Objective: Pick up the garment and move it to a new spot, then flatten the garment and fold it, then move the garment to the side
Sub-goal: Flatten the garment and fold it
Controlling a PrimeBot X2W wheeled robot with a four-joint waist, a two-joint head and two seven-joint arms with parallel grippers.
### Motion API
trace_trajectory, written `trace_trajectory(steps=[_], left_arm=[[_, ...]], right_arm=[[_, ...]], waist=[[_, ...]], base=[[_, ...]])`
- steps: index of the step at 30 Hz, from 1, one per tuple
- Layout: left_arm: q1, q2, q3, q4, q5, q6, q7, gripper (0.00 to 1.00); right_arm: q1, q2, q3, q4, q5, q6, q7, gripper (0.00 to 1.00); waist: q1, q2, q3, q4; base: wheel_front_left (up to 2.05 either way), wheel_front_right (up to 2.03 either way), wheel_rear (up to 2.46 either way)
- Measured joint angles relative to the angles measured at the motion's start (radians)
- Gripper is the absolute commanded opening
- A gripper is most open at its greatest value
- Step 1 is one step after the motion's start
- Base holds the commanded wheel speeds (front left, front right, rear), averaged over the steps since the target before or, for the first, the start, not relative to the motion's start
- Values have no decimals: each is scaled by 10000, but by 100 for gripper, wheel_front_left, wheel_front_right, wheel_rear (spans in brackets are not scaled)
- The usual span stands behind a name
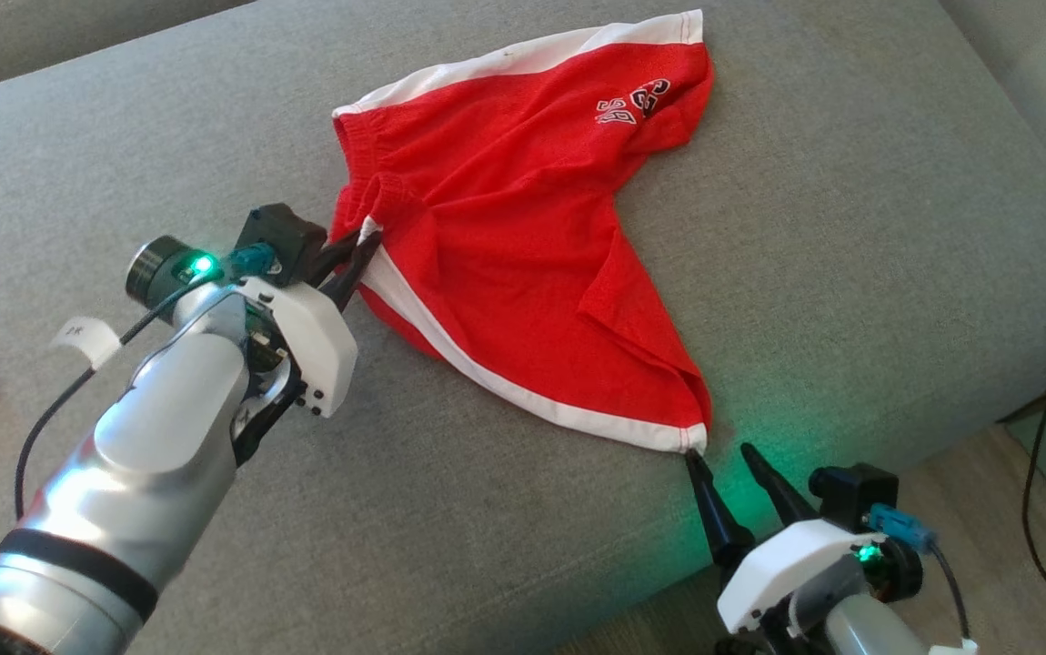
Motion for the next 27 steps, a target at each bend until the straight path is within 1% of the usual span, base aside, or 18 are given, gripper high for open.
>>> trace_trajectory(steps=[4,5,9,13,14,15,16,20,22,27], left_arm=[[-36,0,-33,4,-2,0,-40,0],[-83,-2,-58,4,-2,2,-96,0],[-143,-4,-86,2,-2,12,-98,0],[-143,-6,-171,2,-4,13,-128,0],[-143,-6,-203,0,-10,15,-130,0],[-143,-8,-236,0,-35,19,-144,0],[-144,-12,-249,0,-35,31,-171,0],[-145,-21,-261,2,-92,56,-192,0],[-146,-21,-263,2,-92,81,-261,0],[-145,-38,-201,-52,-251,265,-481,0]], right_arm=[[-177,0,217,313,303,0,-15,100],[-287,-2,362,339,616,0,-35,100],[-465,-2,633,522,1177,0,-201,100],[-593,-6,892,692,1540,0,-332,100],[-655,-6,951,727,1597,0,-341,89],[-709,-8,1022,763,1662,0,-355,42],[-768,-10,1097,815,1718,0,-372,0],[-940,-12,1252,989,1781,0,-416,0],[-1024,-10,1260,1129,1636,0,-472,0],[-1075,-104,815,1151,752,0,-732,0]], waist=[[0,0,20,75],[0,0,27,115],[0,0,48,177],[0,0,76,230],[0,0,83,240],[0,0,89,250],[0,0,94,260],[0,0,103,312],[0,0,91,350],[0,0,13,576]], base=[[0,0,0],[0,0,0],[0,0,0],[0,0,0],[0,0,0],[0,0,0],[0,0,0],[0,0,0],[0,0,0],[0,0,0]])
